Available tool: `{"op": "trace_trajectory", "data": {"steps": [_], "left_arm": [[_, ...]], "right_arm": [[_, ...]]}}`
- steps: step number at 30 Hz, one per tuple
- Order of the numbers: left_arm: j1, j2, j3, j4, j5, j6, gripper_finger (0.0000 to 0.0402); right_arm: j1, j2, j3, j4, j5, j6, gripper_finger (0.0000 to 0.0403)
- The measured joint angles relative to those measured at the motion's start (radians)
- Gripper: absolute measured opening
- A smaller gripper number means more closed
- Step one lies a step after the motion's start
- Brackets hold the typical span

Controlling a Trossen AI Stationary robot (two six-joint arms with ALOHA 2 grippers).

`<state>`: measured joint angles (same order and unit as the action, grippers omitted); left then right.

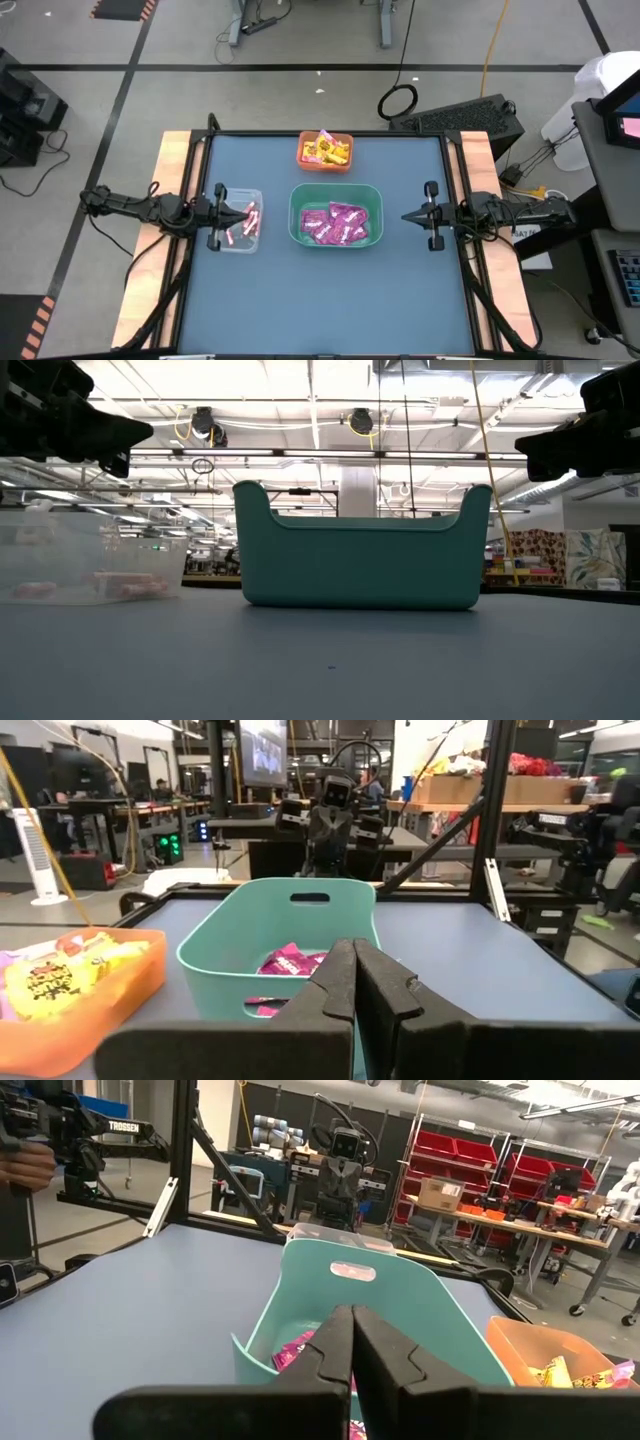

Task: Sort candy
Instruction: Return to Home Position

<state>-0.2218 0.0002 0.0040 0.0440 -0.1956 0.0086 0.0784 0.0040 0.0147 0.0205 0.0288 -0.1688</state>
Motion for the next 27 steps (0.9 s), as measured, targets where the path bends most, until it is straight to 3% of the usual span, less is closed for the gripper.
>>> {"op": "trace_trajectory", "data": {"steps": [27], "left_arm": [[0.0, 0.0, 0.0, -0.008, 0.035, 0.03, 0.0]], "right_arm": [[0.0, 0.0, 0.0, 0.0, 0.0, 0.0, 0.0]]}}
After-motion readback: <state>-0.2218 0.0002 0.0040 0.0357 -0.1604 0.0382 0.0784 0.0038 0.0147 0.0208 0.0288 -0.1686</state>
